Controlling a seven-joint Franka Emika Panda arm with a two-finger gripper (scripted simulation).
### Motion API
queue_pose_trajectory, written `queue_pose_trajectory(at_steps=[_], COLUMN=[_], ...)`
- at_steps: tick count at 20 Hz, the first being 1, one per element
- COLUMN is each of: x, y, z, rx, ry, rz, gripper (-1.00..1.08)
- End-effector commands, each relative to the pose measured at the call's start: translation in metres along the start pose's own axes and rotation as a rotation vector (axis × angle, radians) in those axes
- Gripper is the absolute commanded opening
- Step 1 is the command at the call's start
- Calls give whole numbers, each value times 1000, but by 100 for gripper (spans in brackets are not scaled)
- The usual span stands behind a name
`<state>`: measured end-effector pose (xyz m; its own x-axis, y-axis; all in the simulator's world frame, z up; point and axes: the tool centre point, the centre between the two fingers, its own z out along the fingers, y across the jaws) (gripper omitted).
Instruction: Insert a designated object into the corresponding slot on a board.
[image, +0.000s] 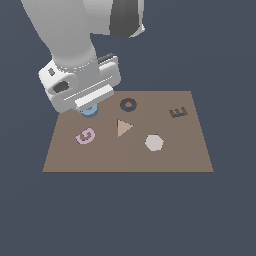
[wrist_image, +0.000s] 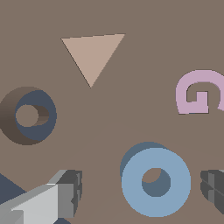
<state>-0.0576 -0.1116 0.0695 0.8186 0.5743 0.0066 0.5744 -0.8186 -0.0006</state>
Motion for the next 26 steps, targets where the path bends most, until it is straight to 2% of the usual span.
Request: queue_pose_trajectory(at_steps=[1, 9, 24, 25, 26], x=[-5, -14, -15, -15, -15], y=[6, 17, 18, 18, 18], z=[7, 19, 39, 39, 39], rx=[0, 0, 0, 0, 0], ry=[-2, -6, -7, -7, -7], rz=[-35, -92, -97, -97, -97], gripper=[100, 100, 100, -100, -100])
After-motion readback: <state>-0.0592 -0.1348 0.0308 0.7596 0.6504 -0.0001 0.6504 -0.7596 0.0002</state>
